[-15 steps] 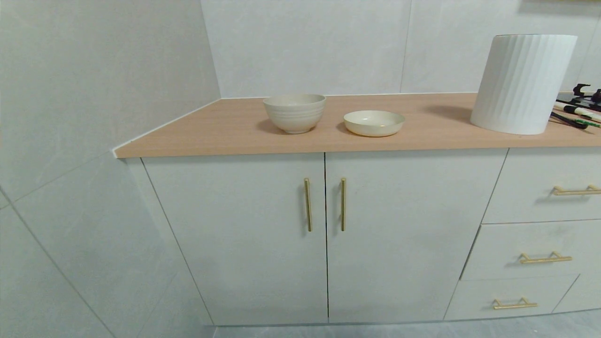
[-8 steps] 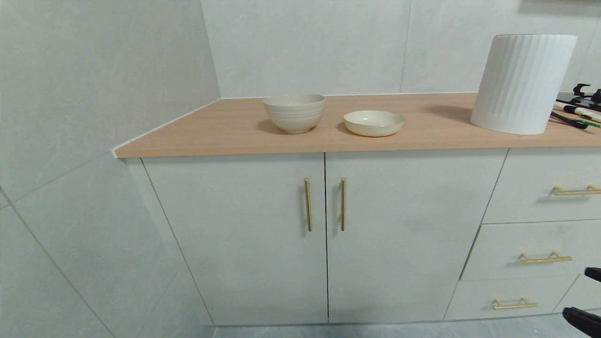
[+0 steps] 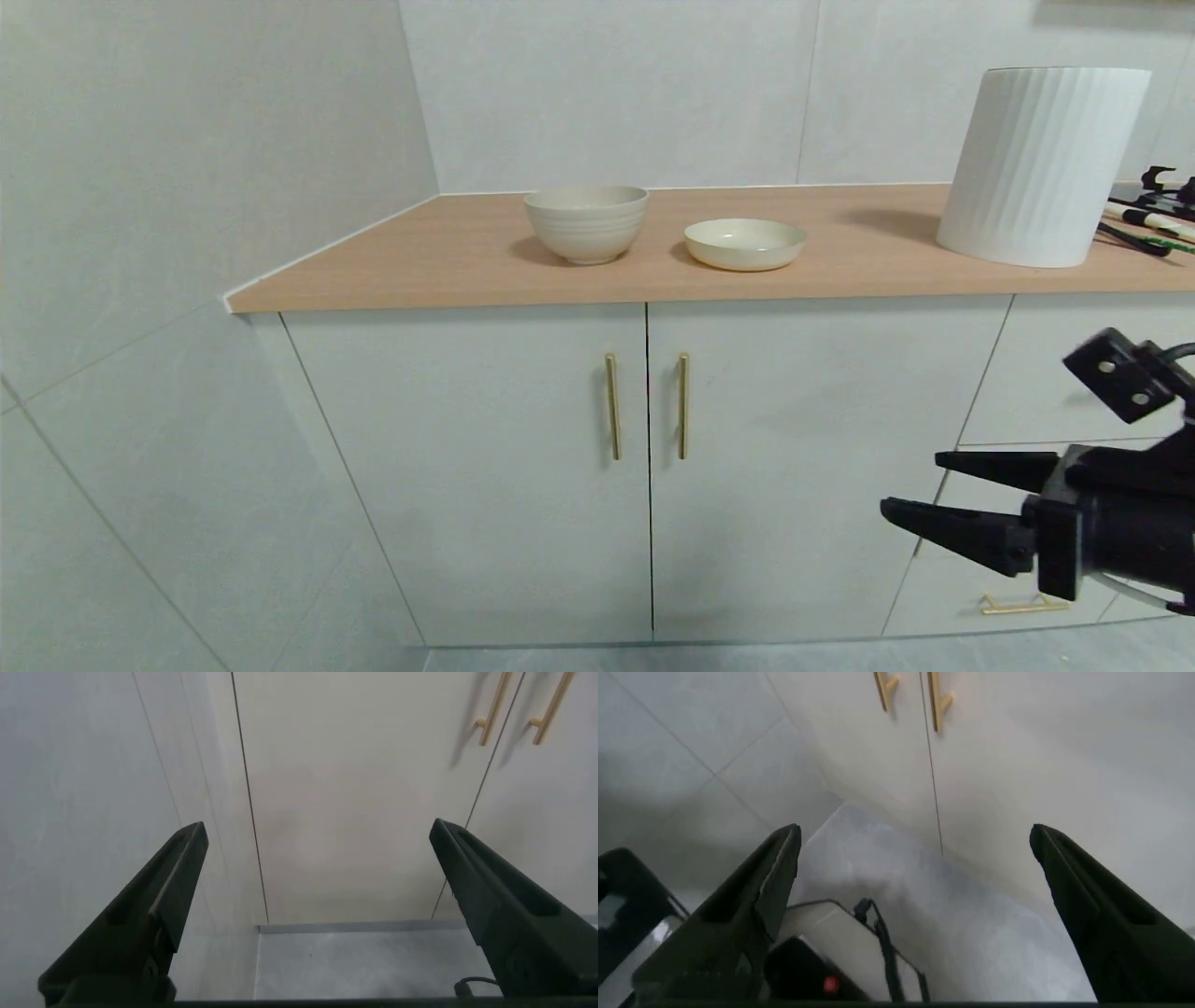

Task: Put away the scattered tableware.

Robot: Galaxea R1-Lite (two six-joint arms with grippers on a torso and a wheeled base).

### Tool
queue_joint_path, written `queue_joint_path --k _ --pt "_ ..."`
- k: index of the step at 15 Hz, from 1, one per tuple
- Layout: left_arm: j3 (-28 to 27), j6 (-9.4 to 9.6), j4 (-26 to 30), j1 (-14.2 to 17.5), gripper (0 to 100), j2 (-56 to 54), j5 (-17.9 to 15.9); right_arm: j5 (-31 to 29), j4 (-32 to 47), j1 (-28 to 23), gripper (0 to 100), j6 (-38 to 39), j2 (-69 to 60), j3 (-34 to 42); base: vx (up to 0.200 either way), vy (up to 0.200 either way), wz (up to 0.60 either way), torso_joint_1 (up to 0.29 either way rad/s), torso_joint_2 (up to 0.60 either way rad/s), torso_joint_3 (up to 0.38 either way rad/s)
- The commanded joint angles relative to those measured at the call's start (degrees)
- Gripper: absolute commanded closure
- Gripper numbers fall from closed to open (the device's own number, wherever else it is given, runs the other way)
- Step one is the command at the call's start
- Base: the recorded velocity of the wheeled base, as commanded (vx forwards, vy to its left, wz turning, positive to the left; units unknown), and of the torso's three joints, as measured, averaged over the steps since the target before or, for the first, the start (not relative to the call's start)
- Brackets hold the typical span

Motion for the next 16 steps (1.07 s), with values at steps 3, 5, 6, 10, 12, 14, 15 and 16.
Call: queue_joint_path --k 3,5,6,10,12,14,15,16 --pt "0.0 0.00 0.0 0.0 0 0.0 0.0 -0.6 2.9 4.7 0 3.8 11.5 -12.2 0.000 0.000 0.00 0.000 0.00 0.000" --pt "0.0 0.00 0.0 0.0 0 0.0 0.0 -3.3 4.4 5.8 0 2.5 12.6 -16.5 0.000 0.000 0.00 0.000 0.00 0.000" --pt "0.0 0.00 0.0 0.0 0 0.0 0.0 -3.1 4.4 5.8 0 2.5 13.8 -18.0 0.000 0.000 0.00 0.000 0.00 0.000" --pt "0.0 0.00 0.0 0.0 0 0.0 0.0 -2.0 4.1 5.4 0 3.0 24.4 -22.6 0.000 0.000 0.00 0.000 0.00 0.000" --pt "0.0 0.00 0.0 0.0 0 0.0 0.0 -1.3 3.4 5.5 0 3.2 26.5 -22.9 0.000 0.000 0.00 0.000 0.00 0.000" --pt "0.0 0.00 0.0 0.0 0 0.0 0.0 -1.2 -0.2 5.6 0 4.3 29.1 -23.0 0.000 0.000 0.00 0.000 0.00 0.000" --pt "0.0 0.00 0.0 0.0 0 0.0 0.0 -0.9 -2.9 5.8 0 5.9 30.7 -23.6 0.000 0.000 0.00 0.000 0.00 0.000" --pt "0.0 0.00 0.0 0.0 0 0.0 0.0 0.0 -6.4 5.9 0 7.0 33.1 -25.3 0.000 0.000 0.00 0.000 0.00 0.000"
